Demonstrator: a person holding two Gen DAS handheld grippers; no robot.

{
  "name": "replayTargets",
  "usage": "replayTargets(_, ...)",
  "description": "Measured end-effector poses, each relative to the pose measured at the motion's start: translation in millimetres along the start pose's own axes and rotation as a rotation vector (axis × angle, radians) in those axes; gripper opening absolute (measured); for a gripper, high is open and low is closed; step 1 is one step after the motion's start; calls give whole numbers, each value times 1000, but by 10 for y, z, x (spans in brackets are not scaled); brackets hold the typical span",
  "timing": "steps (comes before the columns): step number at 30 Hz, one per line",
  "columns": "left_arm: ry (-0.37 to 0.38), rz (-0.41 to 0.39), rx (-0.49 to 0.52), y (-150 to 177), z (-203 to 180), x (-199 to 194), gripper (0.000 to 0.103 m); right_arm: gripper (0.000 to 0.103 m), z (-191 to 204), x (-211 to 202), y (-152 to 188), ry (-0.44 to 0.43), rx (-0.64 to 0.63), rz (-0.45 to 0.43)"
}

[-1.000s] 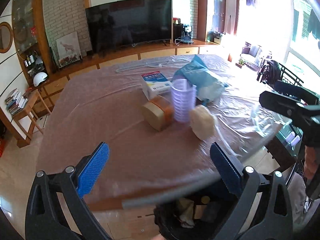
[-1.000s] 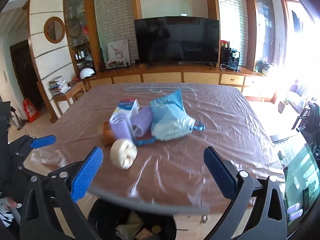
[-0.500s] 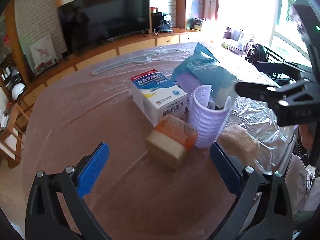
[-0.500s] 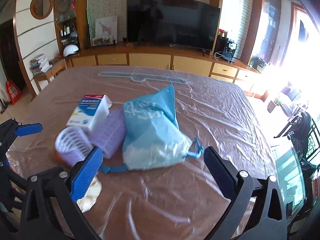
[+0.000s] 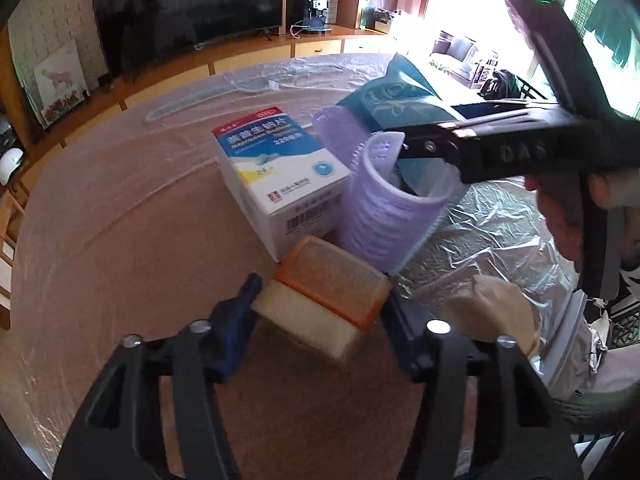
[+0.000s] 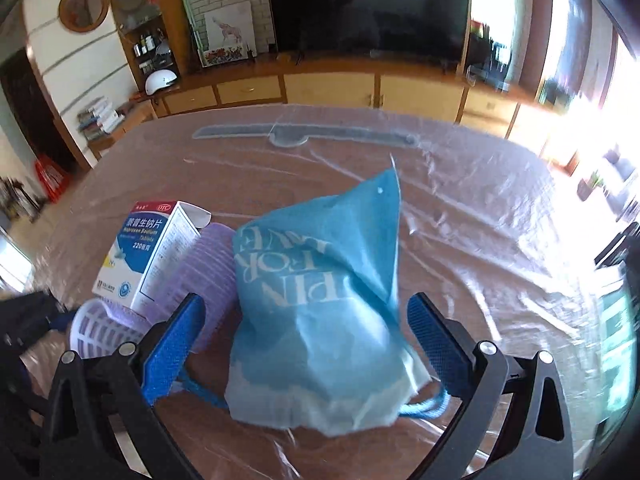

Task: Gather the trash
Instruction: 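Grasp the orange-rimmed cup with the left tool while the right tool grasps the blue plastic bag, then lift the cup and blue bag off the table with both tools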

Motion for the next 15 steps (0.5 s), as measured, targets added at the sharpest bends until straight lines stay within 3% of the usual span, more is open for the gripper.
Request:
replayTargets(3,-7,-3,-4,28,-16,-17,57,97,-60,106,14,-51,64,48)
replayTargets(6,-8,-10,-21,52,-53,-41,57,85,-99,150,43,-81,109,63)
replayTargets(10,-21,-21,-41,63,-88,-91,57,64,-99,95,41,-106,129,34)
replayTargets(15,-33,-42,-63,52,-74,-148,57,59,-143,-104,53,-74,117,-34)
Point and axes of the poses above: each gripper's, at about its wrist camera, not at the fingertips, and x roughly the way its jaws point, z to its left, y to its underside, the point moved 6 cm from there along x, roughly the way its jaws point, and after that the axes turned 6 degrees about y, right-handed, at the moved point
